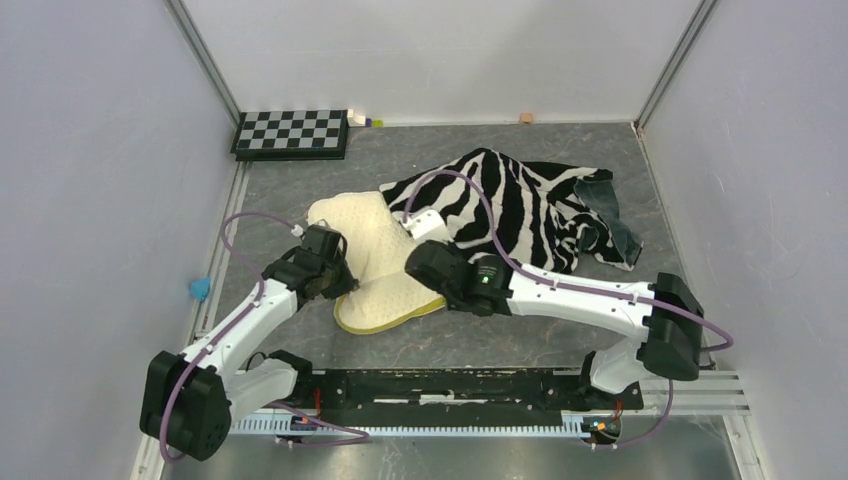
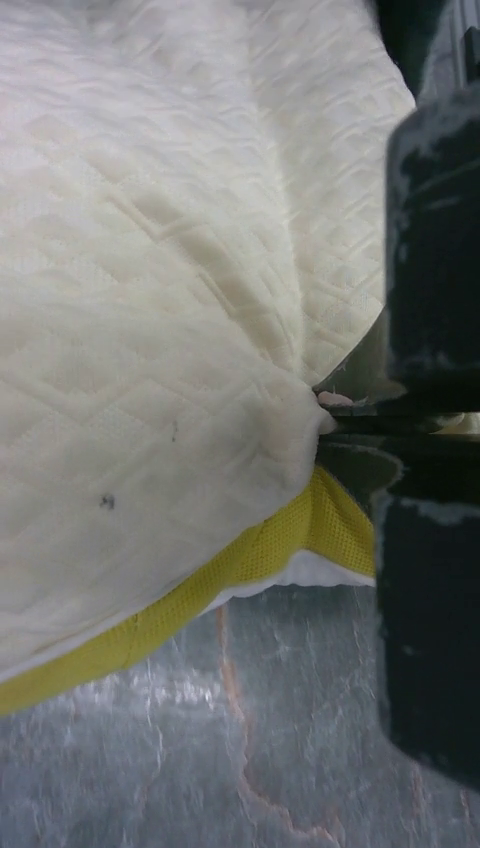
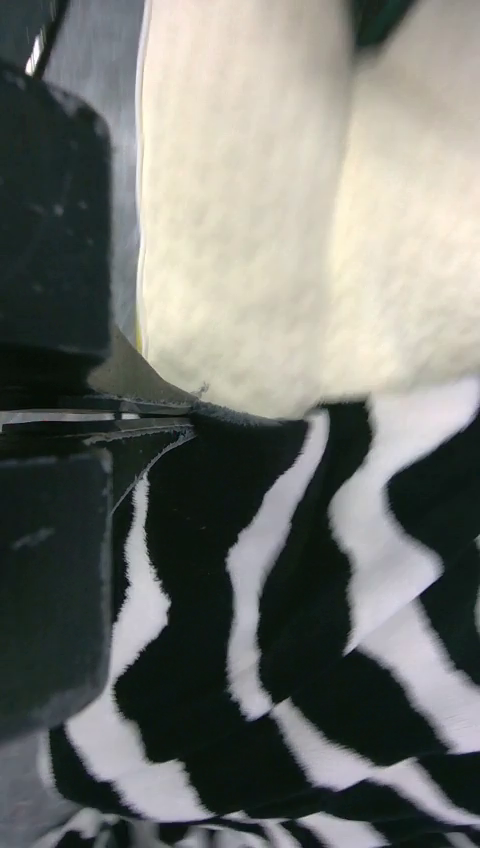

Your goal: Put the pillow into the pillowcase

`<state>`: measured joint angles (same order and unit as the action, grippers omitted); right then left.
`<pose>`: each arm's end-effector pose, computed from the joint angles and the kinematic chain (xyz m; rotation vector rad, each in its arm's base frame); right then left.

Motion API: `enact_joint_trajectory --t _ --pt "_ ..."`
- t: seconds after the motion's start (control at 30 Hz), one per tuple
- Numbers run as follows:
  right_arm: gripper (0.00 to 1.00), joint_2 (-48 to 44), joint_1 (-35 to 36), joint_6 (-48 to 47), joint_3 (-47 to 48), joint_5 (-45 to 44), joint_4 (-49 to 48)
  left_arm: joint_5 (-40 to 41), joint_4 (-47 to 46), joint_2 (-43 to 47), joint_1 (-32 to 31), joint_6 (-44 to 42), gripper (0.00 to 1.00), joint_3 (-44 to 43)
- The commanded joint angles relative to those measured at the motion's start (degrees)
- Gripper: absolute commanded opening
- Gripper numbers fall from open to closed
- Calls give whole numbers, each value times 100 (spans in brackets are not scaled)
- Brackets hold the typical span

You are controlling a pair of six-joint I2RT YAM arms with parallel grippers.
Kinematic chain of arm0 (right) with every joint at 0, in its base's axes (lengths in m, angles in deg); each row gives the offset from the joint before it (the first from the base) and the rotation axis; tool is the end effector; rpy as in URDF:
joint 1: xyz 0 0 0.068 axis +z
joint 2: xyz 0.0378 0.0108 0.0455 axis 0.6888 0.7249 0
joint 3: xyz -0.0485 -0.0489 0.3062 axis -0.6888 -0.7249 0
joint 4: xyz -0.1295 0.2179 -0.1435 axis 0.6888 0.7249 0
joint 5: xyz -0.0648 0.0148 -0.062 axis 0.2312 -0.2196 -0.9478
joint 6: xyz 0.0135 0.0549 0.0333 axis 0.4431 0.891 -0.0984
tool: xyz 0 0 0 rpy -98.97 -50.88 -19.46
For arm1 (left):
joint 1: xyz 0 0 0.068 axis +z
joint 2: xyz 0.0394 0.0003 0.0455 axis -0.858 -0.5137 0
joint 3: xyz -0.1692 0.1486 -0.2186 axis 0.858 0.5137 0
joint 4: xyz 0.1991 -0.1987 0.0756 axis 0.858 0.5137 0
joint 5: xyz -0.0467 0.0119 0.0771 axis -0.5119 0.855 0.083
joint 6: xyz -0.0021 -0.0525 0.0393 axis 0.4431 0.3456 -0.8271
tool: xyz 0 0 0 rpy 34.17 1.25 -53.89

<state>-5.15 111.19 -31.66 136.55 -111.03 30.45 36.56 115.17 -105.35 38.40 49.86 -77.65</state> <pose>0.1612 0.3062 0.2922 -0.5378 2.1439 0.0371 0.1970 -0.0719 0.2122 -0.5369 2.5615 -0.3526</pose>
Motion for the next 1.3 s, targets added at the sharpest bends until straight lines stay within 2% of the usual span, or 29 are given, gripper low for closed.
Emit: enact_joint_trajectory --t 0.0,0.1,0.27,0.4,0.43,0.53,0.57,0.6,0.63,0.77,0.9,1.07,1.1,1.13,1.17,1.2,1.27 --pt "0 680 594 -368 1482 496 -219 -349 -811 -119 -636 612 2 -168" --pt "0 1117 620 -342 1716 1159 -496 21 -890 -230 -1364 1004 2 -580" --pt "0 956 275 -131 903 1379 -768 220 -1002 -285 -1390 1392 2 -425" --pt "2 425 -48 17 82 1079 -722 173 -1171 -318 -1389 1612 2 -175" --pt "12 273 -103 29 -90 1002 -700 157 -1223 -320 -1393 1630 2 -122" --pt "64 -59 -177 -21 -191 633 -469 148 -1269 -316 -1389 1643 2 -11" --pt "76 -115 -174 -63 -123 530 -359 139 -1271 -319 -1386 1635 2 11" --pt "85 -125 -175 -118 -9 414 -275 137 -1267 -331 -1392 1627 2 27" --pt "89 -104 -174 -206 100 338 -198 157 -1262 -317 -1390 1617 2 45" --pt "98 243 -212 -522 574 -142 -5 232 -1211 -246 -1385 1586 2 107" --pt "98 771 -440 -825 755 -119 -51 295 -1117 -174 -1386 1558 2 141" --pt "97 1197 -964 -1102 520 59 -430 268 -1161 -121 -1388 1442 2 229" --pt "91 1280 -1069 -1142 563 8 -410 237 -1145 -159 -1385 1382 2 210" --pt "79 1341 -1139 -1171 629 11 -392 235 -1150 -186 -1401 1321 2 205" --pt "62 1379 -1194 -1175 734 79 -390 194 -1229 -219 -1402 1258 2 213" --pt "41 1394 -1206 -1153 900 256 -389 157 -1307 -282 -1416 1240 3 228" --pt "12 1427 -1116 -1054 1300 948 -485 -9 -1626 -482 -1530 1222 3 176"
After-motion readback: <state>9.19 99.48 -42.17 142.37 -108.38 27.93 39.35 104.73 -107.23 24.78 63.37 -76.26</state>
